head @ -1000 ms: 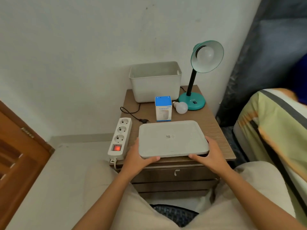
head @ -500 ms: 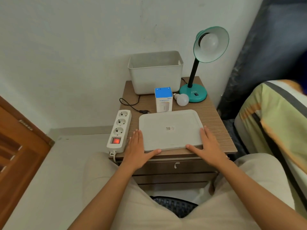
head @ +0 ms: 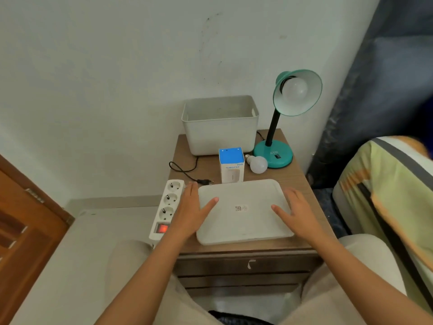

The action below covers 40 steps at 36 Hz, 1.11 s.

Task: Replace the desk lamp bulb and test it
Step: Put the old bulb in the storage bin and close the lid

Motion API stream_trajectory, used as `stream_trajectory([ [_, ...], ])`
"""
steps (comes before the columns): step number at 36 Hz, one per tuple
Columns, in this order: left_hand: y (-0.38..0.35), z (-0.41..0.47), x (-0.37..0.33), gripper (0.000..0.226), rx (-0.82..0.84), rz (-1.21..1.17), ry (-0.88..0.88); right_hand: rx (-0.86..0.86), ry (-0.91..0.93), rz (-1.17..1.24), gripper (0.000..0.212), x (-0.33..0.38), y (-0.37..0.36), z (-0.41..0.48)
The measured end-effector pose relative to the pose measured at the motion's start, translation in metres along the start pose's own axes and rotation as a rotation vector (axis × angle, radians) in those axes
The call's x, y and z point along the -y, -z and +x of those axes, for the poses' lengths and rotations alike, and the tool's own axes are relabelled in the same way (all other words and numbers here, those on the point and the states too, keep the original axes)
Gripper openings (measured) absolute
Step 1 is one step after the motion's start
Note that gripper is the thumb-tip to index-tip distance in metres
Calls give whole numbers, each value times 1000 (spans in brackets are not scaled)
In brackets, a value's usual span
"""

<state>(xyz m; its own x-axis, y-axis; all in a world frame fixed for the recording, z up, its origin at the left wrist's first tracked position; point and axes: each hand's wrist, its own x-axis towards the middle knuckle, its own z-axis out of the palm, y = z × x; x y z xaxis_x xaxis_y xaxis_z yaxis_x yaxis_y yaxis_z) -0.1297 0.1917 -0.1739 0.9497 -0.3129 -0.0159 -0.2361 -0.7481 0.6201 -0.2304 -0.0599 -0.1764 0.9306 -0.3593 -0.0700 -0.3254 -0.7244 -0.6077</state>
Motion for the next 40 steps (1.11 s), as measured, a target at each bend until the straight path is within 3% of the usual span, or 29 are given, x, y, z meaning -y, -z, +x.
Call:
stream_trajectory([
  [4,33,53,-16,86,-78,-28,-19,-2,30,-26,55,21,15,44],
  [11,85,146,-38,75,-211,-157,-5,52,18,-70,56,47,20,125],
  [16,92,204,-36,103,-169,-205,71,62,18,-164,56,51,8,164],
  [20,85,229,-36,86,-176,-265,53,67,3,-224,53,48,-5,177],
  [28,75,241,-28,82,-228,-290,26,5,-32,-165,50,45,-11,182],
  [34,76,239,-29,89,-214,-292,29,-159,11,17,49,61,12,157],
  [40,78,237,-28,91,-217,-312,20,-328,258,132,47,113,49,143],
])
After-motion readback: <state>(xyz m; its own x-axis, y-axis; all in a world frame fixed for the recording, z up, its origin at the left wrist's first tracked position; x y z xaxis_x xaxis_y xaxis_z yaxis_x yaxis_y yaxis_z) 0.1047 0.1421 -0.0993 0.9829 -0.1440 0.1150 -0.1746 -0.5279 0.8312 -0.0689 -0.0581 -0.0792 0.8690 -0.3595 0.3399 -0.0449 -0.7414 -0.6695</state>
